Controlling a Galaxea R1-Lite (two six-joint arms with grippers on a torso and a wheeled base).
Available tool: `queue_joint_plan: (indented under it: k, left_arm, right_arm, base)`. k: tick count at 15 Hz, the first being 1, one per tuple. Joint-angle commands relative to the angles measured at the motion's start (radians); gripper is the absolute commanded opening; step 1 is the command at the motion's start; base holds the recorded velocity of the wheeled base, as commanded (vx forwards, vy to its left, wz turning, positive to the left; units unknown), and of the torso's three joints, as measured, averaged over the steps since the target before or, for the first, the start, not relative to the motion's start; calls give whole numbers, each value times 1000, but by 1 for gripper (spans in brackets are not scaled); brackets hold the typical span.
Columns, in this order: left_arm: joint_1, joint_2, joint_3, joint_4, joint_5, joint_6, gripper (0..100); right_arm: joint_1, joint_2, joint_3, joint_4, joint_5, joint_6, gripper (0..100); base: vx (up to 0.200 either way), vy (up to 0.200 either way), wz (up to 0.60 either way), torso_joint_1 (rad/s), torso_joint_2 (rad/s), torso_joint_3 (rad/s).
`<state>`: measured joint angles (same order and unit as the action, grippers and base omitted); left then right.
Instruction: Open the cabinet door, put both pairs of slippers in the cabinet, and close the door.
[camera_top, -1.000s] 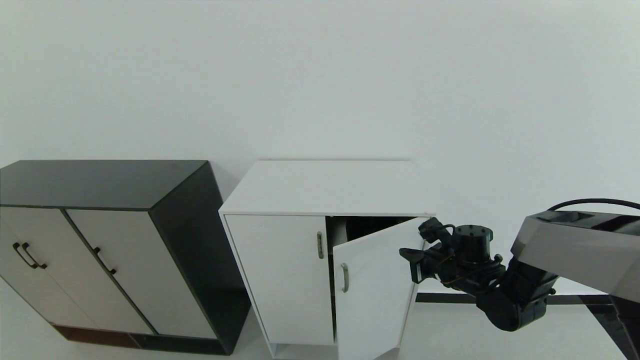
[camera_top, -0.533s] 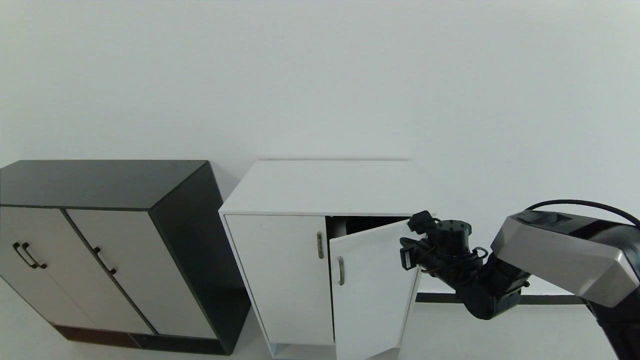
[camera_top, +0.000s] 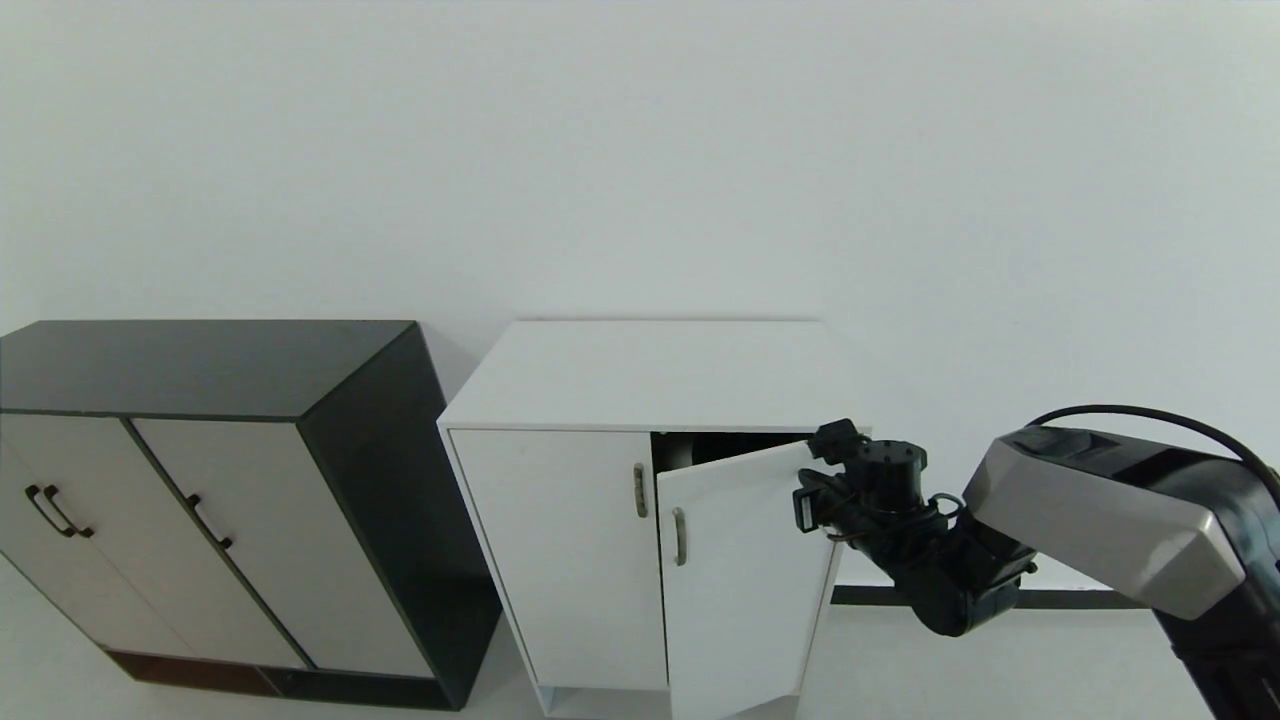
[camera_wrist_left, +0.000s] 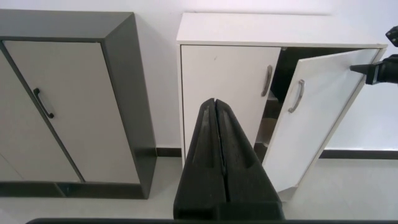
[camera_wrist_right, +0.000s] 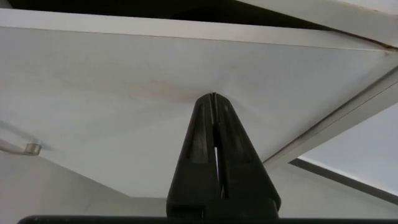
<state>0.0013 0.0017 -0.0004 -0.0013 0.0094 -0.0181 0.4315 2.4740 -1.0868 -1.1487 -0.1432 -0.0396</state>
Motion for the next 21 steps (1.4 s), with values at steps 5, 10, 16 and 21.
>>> queue_joint_plan:
  k: [5, 10, 16, 21]
  left_arm:
    - [0, 0, 0, 0, 1, 0, 0]
    - [0, 0, 0, 0, 0, 0, 0]
    - [-1, 0, 0, 0, 1, 0, 0]
    - [0, 0, 0, 0, 0, 0, 0]
  right_arm:
    - [24, 6, -30, -2, -32, 0, 0]
    - [30, 36, -90, 1, -108, 0, 0]
    - [30, 42, -104, 3, -133, -2, 0]
    - [30, 23, -81, -2, -134, 0, 0]
  base:
    - [0, 0, 0, 0, 0, 0]
    - [0, 0, 0, 0, 0, 0]
    - [0, 0, 0, 0, 0, 0]
    - [0, 0, 0, 0, 0, 0]
